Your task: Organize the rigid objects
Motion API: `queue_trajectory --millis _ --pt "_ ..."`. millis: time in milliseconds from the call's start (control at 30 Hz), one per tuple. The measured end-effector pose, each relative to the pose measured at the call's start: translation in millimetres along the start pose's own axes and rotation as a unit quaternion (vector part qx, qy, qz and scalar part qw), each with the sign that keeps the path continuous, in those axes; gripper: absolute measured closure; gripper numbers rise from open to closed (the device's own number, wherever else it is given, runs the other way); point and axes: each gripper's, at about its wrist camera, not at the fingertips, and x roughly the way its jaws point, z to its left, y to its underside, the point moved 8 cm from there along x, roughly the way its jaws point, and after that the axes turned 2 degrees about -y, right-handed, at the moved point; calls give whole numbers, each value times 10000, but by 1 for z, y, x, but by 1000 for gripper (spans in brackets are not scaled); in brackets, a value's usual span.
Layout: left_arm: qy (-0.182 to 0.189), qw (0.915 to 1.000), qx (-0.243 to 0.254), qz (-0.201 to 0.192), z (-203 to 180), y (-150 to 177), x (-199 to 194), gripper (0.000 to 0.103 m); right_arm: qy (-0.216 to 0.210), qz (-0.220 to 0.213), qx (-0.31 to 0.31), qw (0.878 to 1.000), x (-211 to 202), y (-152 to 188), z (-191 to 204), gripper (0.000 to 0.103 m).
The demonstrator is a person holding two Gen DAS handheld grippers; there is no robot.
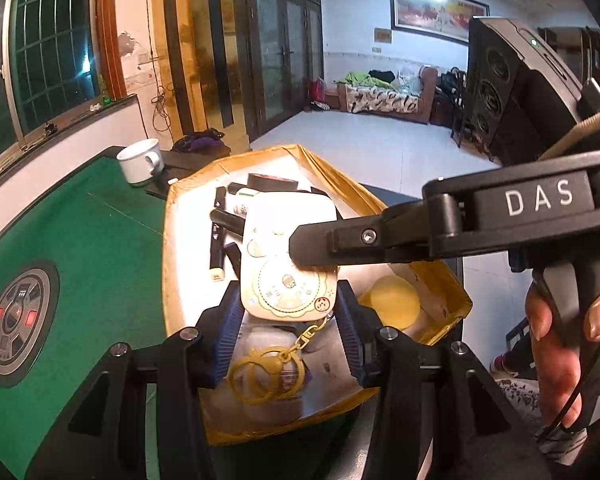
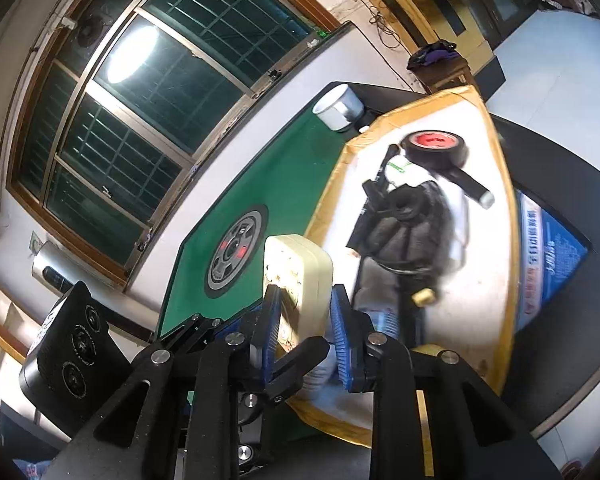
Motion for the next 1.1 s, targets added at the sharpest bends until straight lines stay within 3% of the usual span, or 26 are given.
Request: queue_trajectory --millis 667,1100 --pt "-153 9996 70 210 -8 5 18 58 -10 112 233 9997 4 -5 -26 81" --pt "75 9994 -23 326 -12 13 11 58 525 87 136 9985 2 -27 -37 84"
